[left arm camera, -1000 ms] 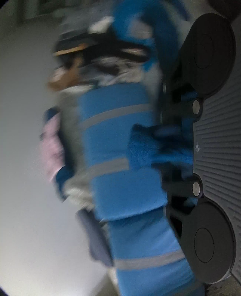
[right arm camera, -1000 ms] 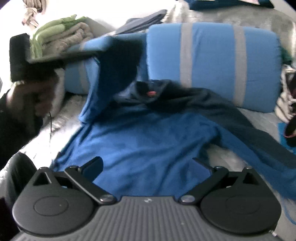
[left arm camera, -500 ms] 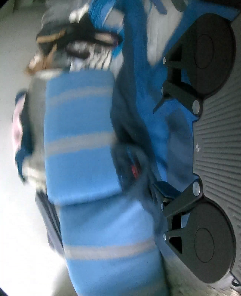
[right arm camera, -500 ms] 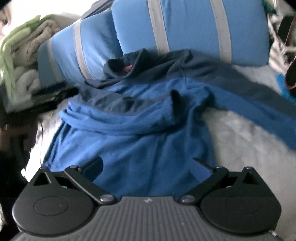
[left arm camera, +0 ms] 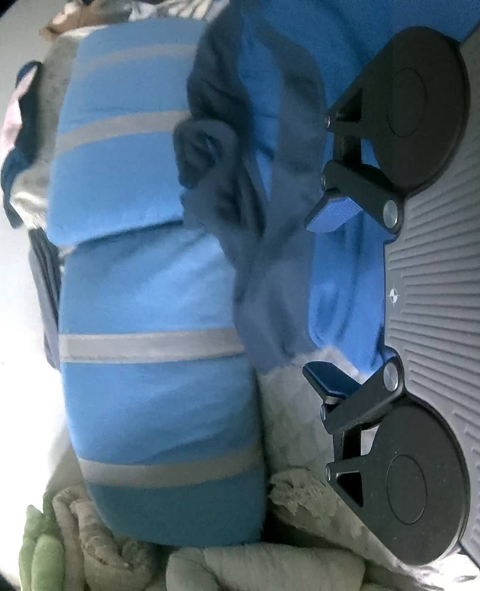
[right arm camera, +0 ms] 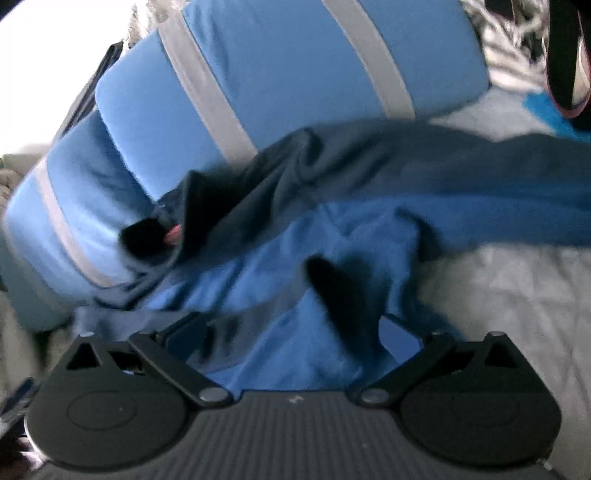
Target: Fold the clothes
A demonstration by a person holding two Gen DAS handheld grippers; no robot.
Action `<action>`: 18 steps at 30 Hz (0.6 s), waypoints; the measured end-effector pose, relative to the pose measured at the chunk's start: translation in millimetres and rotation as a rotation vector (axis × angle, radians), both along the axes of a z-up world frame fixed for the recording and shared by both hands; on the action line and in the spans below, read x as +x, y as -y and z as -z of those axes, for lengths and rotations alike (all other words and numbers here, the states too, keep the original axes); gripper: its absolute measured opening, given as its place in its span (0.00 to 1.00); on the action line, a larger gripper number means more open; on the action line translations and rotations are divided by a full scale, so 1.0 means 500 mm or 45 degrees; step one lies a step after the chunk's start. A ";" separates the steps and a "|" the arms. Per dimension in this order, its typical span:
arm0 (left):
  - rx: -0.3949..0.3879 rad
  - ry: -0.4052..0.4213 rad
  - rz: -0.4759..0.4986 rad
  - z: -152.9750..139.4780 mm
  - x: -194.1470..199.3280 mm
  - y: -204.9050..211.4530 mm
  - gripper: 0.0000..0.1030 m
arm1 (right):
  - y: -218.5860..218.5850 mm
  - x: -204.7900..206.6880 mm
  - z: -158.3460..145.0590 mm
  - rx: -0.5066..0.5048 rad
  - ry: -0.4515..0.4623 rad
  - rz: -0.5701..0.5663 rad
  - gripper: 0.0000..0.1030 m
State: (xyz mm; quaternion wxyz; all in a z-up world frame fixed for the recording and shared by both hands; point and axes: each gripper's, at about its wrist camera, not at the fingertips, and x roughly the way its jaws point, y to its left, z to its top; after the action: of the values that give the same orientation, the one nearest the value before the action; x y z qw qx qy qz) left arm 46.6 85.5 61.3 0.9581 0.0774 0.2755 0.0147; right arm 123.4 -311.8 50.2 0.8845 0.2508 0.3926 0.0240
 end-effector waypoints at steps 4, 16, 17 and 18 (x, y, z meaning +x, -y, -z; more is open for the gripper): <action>-0.032 -0.008 -0.058 0.032 -0.002 -0.034 0.75 | 0.032 -0.003 0.030 0.216 -0.074 0.007 1.00; -0.066 -0.052 -0.106 0.069 -0.025 -0.090 0.75 | 0.063 -0.024 0.075 0.571 -0.178 0.059 0.83; -0.078 -0.051 -0.117 0.065 -0.025 -0.094 0.75 | 0.059 -0.024 0.073 0.557 -0.167 0.057 0.82; -0.091 -0.050 -0.128 0.062 -0.025 -0.097 0.75 | 0.058 -0.024 0.072 0.560 -0.166 0.054 0.81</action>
State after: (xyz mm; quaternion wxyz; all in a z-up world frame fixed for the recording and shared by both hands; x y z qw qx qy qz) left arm 34.3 134.2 30.1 0.9527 0.0296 0.2981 0.0514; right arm 111.5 -340.7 14.0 0.7817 0.4466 0.4290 0.0741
